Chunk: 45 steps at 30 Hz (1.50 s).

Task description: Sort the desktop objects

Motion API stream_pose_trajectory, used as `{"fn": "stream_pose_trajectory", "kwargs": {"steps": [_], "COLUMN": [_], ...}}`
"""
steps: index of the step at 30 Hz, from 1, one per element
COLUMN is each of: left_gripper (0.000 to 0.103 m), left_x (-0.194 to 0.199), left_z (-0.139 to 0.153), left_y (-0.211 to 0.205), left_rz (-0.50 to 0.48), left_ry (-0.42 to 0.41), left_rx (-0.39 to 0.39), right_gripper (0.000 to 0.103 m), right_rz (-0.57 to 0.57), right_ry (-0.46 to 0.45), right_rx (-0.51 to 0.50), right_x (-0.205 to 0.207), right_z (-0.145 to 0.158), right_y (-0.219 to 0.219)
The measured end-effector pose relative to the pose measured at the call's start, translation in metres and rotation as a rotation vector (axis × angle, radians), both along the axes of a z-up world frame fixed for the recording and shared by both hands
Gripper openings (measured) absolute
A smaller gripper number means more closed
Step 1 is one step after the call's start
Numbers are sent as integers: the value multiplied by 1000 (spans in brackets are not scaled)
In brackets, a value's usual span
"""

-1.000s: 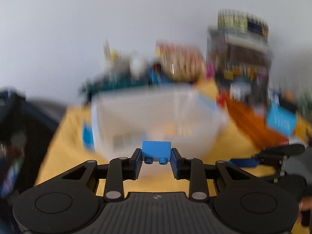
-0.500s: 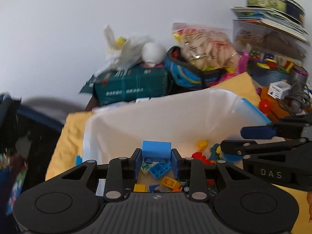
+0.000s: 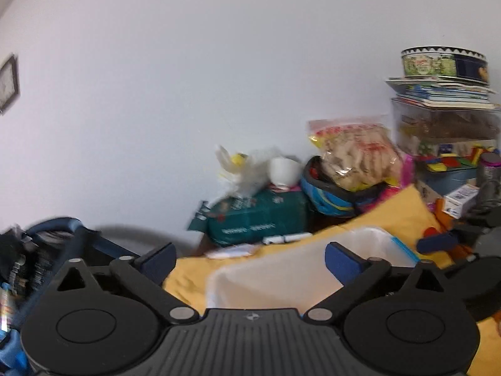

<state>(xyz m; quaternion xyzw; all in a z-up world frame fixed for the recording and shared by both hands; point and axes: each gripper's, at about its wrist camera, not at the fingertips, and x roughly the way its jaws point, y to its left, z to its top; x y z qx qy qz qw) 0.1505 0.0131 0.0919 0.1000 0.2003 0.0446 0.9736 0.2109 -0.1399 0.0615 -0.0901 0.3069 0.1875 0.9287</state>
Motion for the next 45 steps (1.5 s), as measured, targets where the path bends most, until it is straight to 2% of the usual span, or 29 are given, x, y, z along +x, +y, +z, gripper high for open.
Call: {"fn": "stream_pose_trajectory", "kwargs": {"steps": [4, 6, 8, 12, 20, 24, 28, 45], "left_gripper": [99, 99, 99, 99, 99, 99, 99, 99], "left_x": [18, 22, 25, 26, 29, 24, 24, 29], "left_z": [-1, -3, -5, -7, -10, -10, -9, -13], "left_y": [-2, -1, 0, 3, 7, 4, 2, 4], "left_rz": [-73, -59, -52, -35, 27, 52, 21, 37], "left_ry": [153, 187, 208, 248, 283, 247, 272, 306], "left_rx": [-18, -34, -53, -69, -76, -35, -28, 12], "right_gripper": [72, 74, 81, 82, 84, 84, 84, 86], "right_rz": [12, 27, 31, 42, 55, 41, 45, 46], "right_ry": [52, 72, 81, 112, 123, 122, 122, 121], "right_rx": [-44, -71, -91, -103, -103, -84, -87, -98], "right_x": [3, 4, 4, 5, -2, -3, -3, 1], "right_z": [-2, -4, -4, -5, -5, -3, -4, -4], "right_y": [2, 4, 4, 7, 8, 6, 9, 17]}}
